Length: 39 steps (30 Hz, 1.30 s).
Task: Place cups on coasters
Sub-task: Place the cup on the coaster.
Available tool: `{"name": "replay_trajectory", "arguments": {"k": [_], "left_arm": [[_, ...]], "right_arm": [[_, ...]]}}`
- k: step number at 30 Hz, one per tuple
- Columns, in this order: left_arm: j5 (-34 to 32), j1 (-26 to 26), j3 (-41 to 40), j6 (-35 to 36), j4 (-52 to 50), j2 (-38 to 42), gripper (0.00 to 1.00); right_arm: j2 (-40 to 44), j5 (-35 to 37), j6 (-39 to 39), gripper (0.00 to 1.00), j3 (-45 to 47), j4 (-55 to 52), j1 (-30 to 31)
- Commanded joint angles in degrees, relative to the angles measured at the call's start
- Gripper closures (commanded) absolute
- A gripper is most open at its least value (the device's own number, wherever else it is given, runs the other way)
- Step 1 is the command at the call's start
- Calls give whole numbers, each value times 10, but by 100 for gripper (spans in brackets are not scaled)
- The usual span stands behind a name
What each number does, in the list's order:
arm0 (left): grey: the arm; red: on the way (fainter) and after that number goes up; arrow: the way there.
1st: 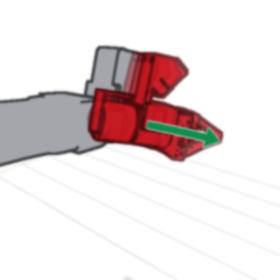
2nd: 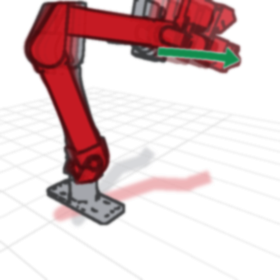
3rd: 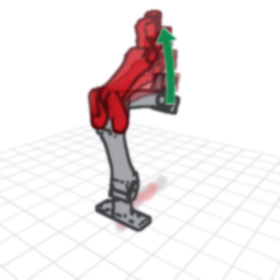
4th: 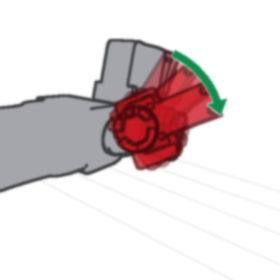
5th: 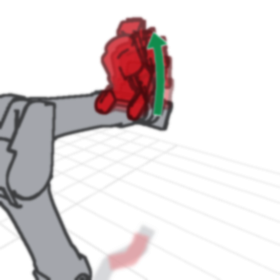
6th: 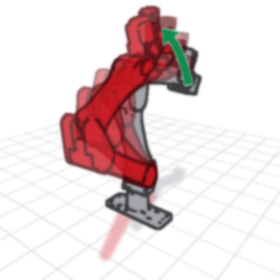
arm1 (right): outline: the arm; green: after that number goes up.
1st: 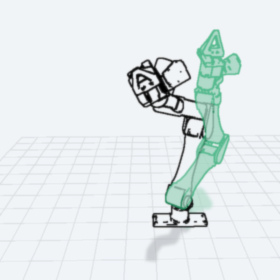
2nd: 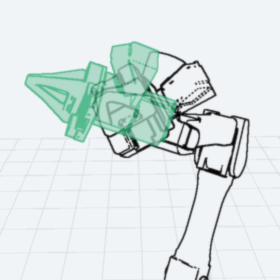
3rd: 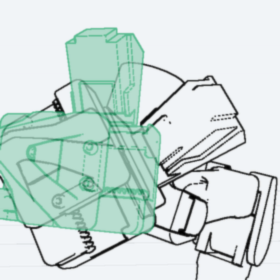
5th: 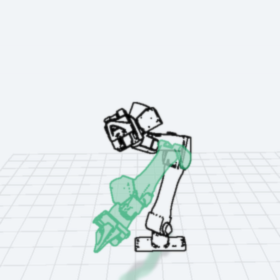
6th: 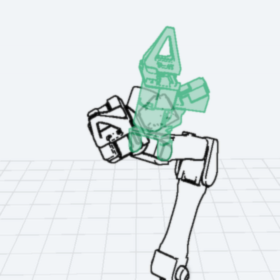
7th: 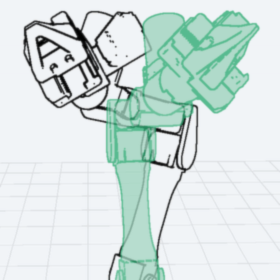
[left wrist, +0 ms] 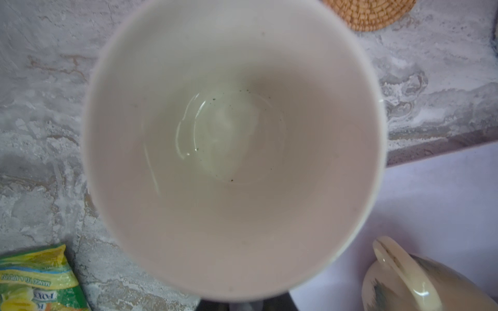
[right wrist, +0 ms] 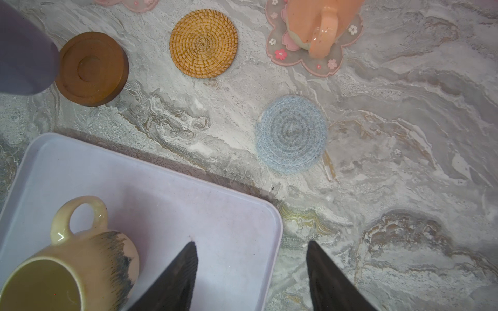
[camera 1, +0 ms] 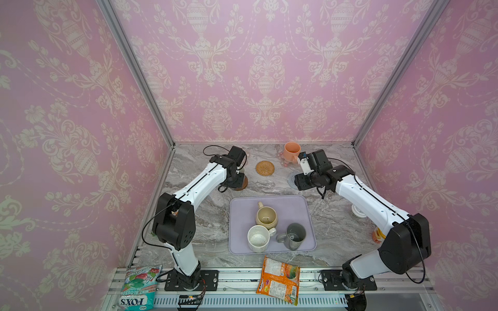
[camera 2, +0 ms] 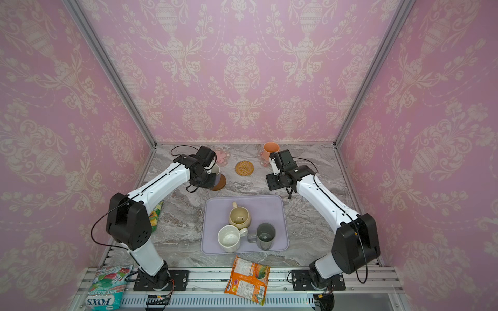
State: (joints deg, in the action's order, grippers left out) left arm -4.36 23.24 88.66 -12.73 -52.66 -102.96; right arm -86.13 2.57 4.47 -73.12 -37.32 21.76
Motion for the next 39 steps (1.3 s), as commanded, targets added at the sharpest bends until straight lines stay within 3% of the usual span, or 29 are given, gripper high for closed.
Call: {"name": "replay_trajectory", "arguments": {"k": [1,22,28,39], "left_arm": [[8,-15,88,53,-7,-49,100],[-4,-71,621,86,-145,-417,100],[21,-84,637,43,-119,-439,100],[10,-88,637,19,-89,-454,100]], "right_arm": [[-13,3,-6,34,-20,-14,-6],[-84,-22,-16,34,-90,-13,-22],[-114,-27,-11,34,-115,-15,-22],[-144,-35,-7,34,-138,-17,-22]]}}
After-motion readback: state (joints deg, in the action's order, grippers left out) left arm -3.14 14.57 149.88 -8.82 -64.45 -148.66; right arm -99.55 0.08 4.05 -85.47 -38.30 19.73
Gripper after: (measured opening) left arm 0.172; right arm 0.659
